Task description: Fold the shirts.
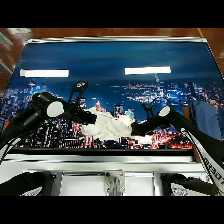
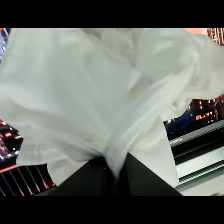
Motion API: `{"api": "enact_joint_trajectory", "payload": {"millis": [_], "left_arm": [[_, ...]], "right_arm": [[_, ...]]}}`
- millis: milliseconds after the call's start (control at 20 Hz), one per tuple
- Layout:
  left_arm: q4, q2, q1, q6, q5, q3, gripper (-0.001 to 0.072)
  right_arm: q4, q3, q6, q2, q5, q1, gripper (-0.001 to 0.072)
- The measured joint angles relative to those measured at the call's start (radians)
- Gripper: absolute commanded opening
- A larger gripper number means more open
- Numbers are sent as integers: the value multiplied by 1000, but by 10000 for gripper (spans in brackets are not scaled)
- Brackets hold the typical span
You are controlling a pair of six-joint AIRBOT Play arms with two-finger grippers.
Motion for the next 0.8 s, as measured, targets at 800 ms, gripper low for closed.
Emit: {"api": "enact_joint_trajectory", "payload": {"millis": [800], "left_arm": [[179, 196, -1, 204, -298, 837, 45]], "right_arm": [[-226, 603, 10, 778, -137, -130, 65]]}}
